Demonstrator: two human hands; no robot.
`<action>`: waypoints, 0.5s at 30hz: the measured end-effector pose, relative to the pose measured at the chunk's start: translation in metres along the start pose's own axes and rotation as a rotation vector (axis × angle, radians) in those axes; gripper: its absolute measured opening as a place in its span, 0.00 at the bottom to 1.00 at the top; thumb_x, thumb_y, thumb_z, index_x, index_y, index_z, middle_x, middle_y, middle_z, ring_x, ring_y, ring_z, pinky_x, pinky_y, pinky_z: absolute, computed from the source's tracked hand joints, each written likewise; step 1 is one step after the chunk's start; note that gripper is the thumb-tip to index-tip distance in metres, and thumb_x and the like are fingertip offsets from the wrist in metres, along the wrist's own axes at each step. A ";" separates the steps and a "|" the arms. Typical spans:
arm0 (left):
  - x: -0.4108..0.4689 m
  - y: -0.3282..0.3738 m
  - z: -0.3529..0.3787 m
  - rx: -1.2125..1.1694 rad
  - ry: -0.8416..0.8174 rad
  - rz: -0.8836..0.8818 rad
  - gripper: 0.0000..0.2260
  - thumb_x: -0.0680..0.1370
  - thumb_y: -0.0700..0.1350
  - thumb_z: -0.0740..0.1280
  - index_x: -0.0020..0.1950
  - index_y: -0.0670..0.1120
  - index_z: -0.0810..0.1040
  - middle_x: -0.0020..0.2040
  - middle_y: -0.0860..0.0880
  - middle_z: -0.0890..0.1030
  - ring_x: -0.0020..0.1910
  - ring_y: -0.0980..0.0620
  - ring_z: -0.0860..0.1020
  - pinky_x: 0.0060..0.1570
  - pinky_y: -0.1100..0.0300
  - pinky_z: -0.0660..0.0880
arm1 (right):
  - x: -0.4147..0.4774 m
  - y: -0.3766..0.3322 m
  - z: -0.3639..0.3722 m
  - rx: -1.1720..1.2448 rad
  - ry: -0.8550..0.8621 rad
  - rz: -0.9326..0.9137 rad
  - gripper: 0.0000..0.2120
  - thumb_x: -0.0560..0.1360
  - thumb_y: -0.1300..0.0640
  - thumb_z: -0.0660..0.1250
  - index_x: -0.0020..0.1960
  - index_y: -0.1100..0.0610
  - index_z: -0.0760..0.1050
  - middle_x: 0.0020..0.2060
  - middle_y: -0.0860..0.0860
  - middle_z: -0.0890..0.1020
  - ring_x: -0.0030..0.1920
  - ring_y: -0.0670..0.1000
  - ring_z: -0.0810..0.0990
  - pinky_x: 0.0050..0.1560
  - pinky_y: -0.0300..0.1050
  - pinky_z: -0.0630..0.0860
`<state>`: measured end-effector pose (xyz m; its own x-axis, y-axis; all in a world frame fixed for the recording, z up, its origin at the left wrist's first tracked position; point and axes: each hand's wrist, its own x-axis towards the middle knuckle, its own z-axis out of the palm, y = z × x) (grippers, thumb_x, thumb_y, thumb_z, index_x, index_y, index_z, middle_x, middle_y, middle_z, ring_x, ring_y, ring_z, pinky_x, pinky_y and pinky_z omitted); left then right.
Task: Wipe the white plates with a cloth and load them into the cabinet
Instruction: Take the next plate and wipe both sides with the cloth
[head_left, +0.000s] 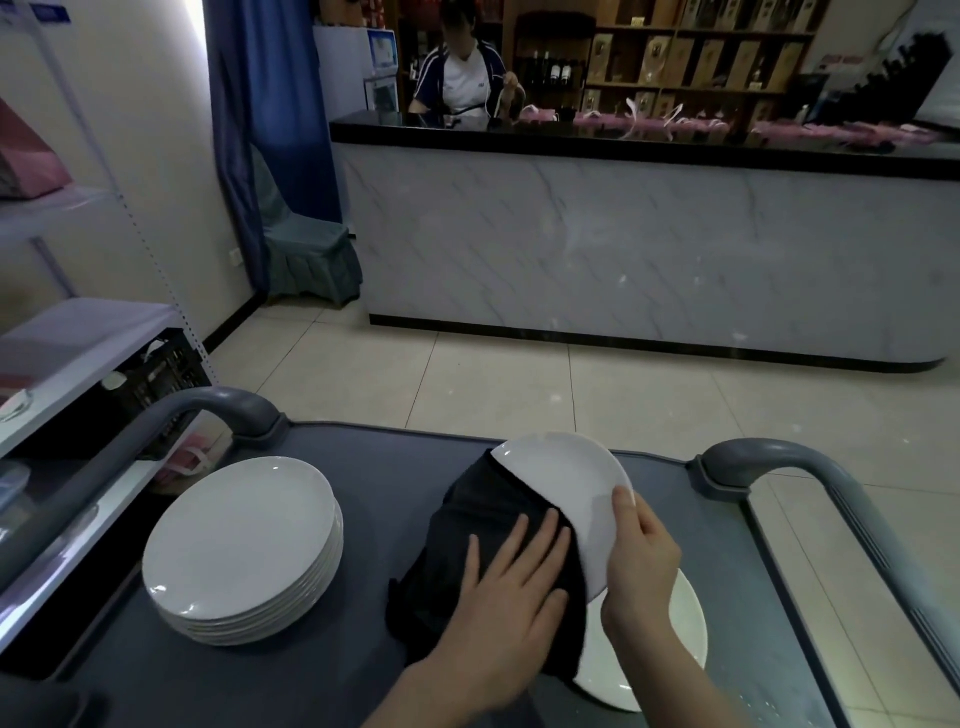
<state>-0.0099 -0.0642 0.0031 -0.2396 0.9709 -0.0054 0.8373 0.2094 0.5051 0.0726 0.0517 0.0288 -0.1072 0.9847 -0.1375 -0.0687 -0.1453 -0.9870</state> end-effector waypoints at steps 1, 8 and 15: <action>0.006 0.004 0.000 -0.013 -0.003 0.007 0.24 0.81 0.57 0.42 0.74 0.67 0.34 0.73 0.71 0.31 0.73 0.66 0.28 0.71 0.46 0.29 | -0.004 0.003 0.003 -0.044 -0.032 -0.020 0.14 0.80 0.51 0.64 0.39 0.52 0.82 0.34 0.45 0.84 0.39 0.49 0.79 0.44 0.47 0.76; 0.042 -0.022 -0.018 0.021 0.053 -0.101 0.28 0.82 0.58 0.46 0.76 0.61 0.31 0.74 0.65 0.27 0.74 0.62 0.28 0.74 0.38 0.35 | -0.026 0.009 0.006 -0.107 -0.271 -0.004 0.13 0.80 0.49 0.64 0.42 0.52 0.83 0.36 0.54 0.83 0.38 0.48 0.78 0.42 0.44 0.75; 0.037 -0.049 -0.040 -0.040 0.386 -0.114 0.29 0.77 0.68 0.43 0.78 0.62 0.49 0.77 0.59 0.54 0.75 0.57 0.52 0.71 0.52 0.52 | -0.010 -0.022 -0.009 -0.286 -0.623 -0.222 0.12 0.81 0.55 0.64 0.53 0.40 0.83 0.47 0.43 0.86 0.48 0.42 0.84 0.44 0.34 0.77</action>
<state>-0.0791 -0.0430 0.0125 -0.5035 0.8249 0.2568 0.7763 0.3015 0.5536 0.0844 0.0457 0.0511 -0.6726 0.7377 0.0581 0.0984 0.1669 -0.9810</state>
